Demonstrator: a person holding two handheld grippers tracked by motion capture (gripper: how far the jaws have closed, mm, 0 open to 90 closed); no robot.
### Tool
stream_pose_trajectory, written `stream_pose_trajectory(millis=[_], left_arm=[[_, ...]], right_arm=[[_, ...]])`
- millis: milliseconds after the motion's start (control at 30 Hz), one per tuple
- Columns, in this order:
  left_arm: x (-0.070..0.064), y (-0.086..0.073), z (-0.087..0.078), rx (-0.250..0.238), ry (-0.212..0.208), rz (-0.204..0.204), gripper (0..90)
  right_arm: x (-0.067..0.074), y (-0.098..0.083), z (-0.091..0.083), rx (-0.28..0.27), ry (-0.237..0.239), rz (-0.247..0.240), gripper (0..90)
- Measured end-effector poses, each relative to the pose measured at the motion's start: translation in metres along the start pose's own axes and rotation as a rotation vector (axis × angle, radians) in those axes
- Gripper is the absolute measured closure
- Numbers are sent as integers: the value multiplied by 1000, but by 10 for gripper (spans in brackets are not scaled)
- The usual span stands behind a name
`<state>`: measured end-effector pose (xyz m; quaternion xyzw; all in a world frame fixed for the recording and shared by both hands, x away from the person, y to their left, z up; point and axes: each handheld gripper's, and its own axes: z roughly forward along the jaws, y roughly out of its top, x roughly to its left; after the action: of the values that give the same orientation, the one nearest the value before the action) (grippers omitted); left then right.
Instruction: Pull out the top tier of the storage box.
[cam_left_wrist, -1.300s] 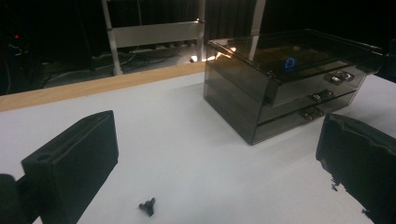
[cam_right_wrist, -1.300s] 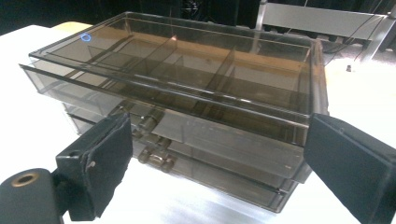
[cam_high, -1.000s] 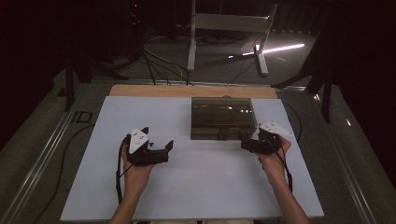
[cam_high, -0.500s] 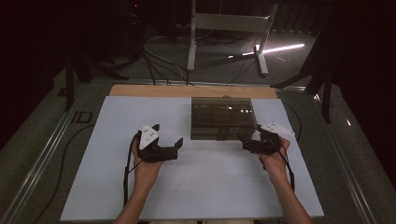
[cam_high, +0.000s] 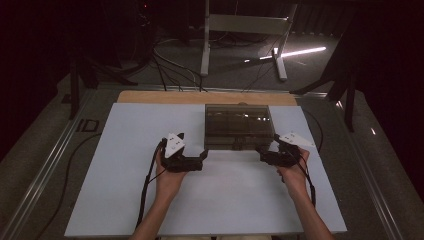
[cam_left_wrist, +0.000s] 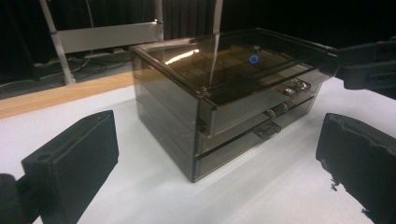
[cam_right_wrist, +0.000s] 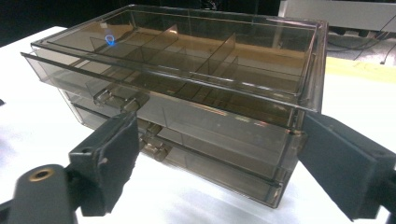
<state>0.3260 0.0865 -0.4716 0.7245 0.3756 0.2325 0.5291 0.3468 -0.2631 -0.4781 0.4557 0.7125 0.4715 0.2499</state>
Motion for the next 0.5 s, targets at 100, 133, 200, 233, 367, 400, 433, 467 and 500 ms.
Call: stream_pose_trajectory(millis=[100,133,200,233,367,400,433,467,500], left_arm=[[-5,-1,7,8,-11,9,4],[-6,-1,9,13,-12,15,4],[-9,-1,13,21,-15,18,16],[-11,-1,14,25,-18,23,27],[-17,-1,21,34,-34,36,49],[-18,-1,23,34,-38,38,50],[-18,-1,24,38,-43,41,52],[-19,-2,26,38,-48,42,53],[-20,-2,27,38,-48,40,55]], right_arm=[[-2,-1,-1,-4,11,-4,157],[-2,-1,-1,-5,13,-7,163],[-3,-1,-2,-7,16,-11,167],[-3,-2,-2,-8,18,-14,168],[-6,-2,-3,-11,33,-14,177],[-6,-2,-3,-13,36,-15,177],[-6,-3,-3,-14,36,-19,176],[-6,-3,-3,-16,37,-26,175],[-6,-3,-3,-16,36,-33,174]])
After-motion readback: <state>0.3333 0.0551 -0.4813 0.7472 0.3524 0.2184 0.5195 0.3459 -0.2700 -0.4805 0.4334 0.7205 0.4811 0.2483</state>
